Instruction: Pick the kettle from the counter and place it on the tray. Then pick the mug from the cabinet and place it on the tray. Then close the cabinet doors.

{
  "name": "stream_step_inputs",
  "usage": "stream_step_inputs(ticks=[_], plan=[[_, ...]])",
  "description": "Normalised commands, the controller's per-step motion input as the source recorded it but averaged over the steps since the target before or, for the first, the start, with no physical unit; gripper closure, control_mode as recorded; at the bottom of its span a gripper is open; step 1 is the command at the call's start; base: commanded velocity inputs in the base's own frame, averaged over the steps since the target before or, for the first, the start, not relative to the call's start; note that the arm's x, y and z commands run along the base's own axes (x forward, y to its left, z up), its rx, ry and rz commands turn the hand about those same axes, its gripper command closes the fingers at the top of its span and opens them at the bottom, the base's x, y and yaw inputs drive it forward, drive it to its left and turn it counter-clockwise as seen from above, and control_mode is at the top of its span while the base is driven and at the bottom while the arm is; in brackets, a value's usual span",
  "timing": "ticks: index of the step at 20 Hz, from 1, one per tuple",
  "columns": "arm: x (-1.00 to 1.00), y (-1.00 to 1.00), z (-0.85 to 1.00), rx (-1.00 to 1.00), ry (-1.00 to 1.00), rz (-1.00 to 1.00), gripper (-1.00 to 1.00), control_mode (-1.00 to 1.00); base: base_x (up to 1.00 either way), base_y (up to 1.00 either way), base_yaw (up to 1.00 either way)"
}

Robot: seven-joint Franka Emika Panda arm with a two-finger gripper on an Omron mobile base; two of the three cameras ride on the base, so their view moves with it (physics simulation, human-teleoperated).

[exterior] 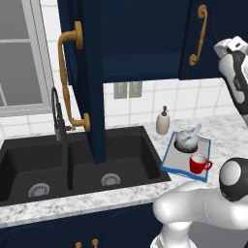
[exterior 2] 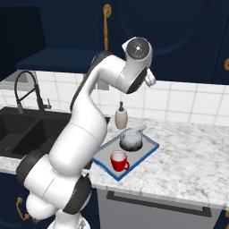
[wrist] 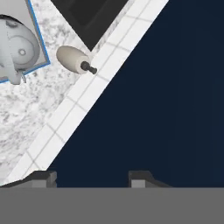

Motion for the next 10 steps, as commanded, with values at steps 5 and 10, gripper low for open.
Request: stream_step_inputs(ticks=[5,10], plan=[[0.12,-0.02,-0.03,-0.02,-0.2,0.0,-1.0,-1.0,0.0,0.0,0.0],[-0.08,0.03,-0.07,-0.11,-0.3,0.0,-1.0,-1.0,0.0,0.0,0.0]])
